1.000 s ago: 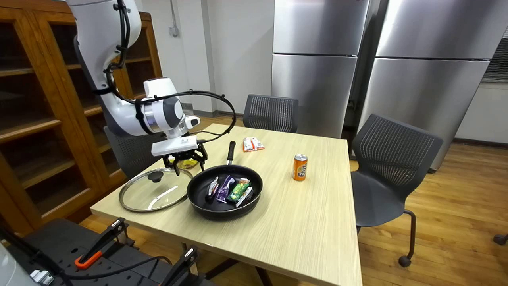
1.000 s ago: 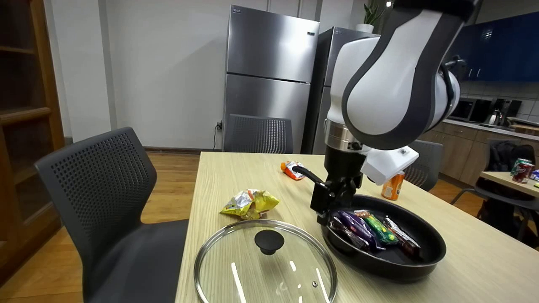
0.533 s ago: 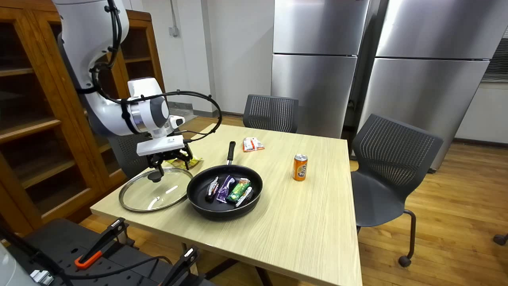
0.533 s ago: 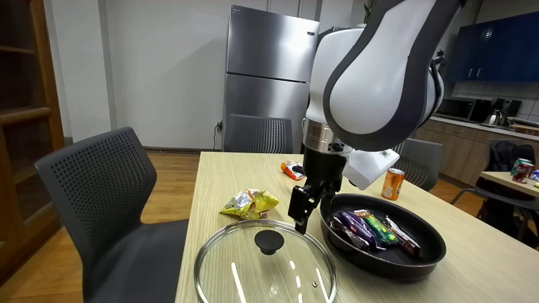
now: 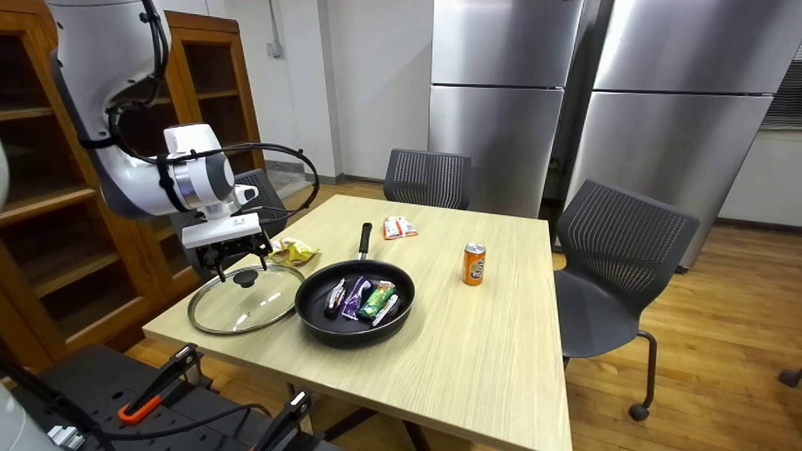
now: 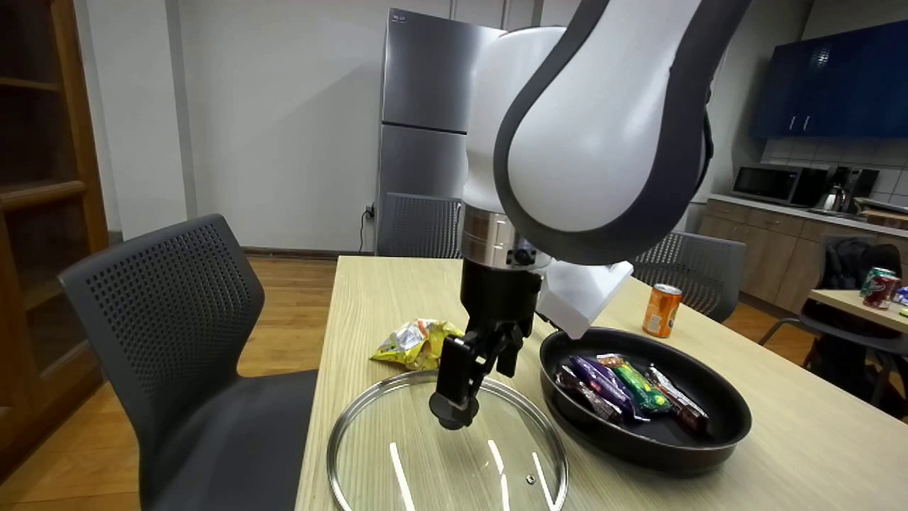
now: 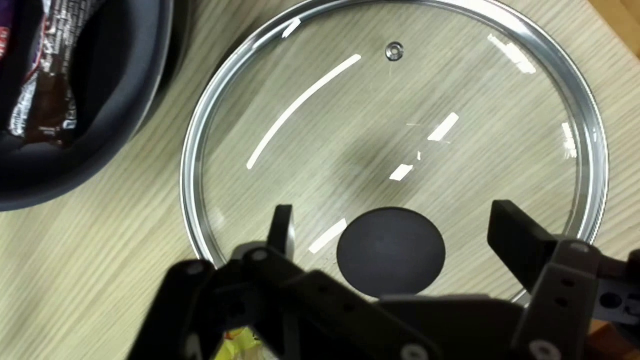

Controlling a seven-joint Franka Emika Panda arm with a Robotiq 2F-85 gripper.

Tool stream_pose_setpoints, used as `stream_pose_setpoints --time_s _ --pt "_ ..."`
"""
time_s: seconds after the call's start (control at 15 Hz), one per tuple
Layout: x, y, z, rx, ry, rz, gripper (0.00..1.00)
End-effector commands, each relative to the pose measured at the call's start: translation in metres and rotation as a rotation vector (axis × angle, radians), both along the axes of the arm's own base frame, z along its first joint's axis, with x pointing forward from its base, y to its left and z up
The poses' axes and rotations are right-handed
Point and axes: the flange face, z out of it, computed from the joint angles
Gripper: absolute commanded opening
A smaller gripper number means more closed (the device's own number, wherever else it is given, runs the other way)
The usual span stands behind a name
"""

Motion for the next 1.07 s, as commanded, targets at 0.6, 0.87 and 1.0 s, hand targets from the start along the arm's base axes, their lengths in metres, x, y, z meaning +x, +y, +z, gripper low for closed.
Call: stream_pose_setpoints --time_s 0.6,0.87,1.0 --pt "0.032 0.030 -0.023 -0.074 0.040 0.040 1.00" --pt "0.043 0.035 -0.035 -0.084 0.053 0.043 1.00" --pt "0.047 0.038 -0.040 -0.090 0.059 0.045 1.00"
